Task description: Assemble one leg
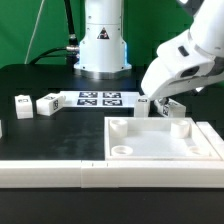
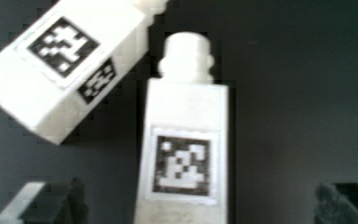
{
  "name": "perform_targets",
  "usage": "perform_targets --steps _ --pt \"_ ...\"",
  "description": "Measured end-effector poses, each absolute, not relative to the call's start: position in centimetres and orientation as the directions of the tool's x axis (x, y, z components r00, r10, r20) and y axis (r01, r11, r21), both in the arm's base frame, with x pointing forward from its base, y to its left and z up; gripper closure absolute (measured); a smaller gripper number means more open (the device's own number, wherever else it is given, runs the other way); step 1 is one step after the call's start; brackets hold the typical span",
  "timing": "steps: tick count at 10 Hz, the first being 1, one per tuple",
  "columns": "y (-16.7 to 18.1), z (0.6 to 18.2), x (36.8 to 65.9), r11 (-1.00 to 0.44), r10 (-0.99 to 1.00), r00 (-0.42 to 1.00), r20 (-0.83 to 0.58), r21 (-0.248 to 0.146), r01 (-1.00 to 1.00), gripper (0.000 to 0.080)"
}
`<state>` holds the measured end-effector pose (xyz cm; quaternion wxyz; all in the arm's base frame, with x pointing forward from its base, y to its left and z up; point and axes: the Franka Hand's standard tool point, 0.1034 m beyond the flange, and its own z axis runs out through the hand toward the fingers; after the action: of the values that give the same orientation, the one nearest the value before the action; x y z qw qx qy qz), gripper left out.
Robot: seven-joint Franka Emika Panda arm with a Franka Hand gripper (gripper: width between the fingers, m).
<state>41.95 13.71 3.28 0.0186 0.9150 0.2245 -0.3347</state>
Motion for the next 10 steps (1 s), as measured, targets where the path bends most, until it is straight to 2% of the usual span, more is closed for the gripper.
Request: perform_targets --steps 2,5,8,10 --pt "13.8 2.2 41.5 -0.9 0.387 0.624 -0.679 -0.13 0.417 0.015" --pt "13.9 0.8 41.7 -0.892 0.412 0.656 -0.632 -0.135 0.431 0.015" --pt "13.5 0.5 41.9 -0.895 0.411 0.669 -0.619 -0.133 0.426 0.0189" --pt "13.5 0.5 41.9 -0.895 0.411 0.669 -0.619 -0.133 0.426 0.0473"
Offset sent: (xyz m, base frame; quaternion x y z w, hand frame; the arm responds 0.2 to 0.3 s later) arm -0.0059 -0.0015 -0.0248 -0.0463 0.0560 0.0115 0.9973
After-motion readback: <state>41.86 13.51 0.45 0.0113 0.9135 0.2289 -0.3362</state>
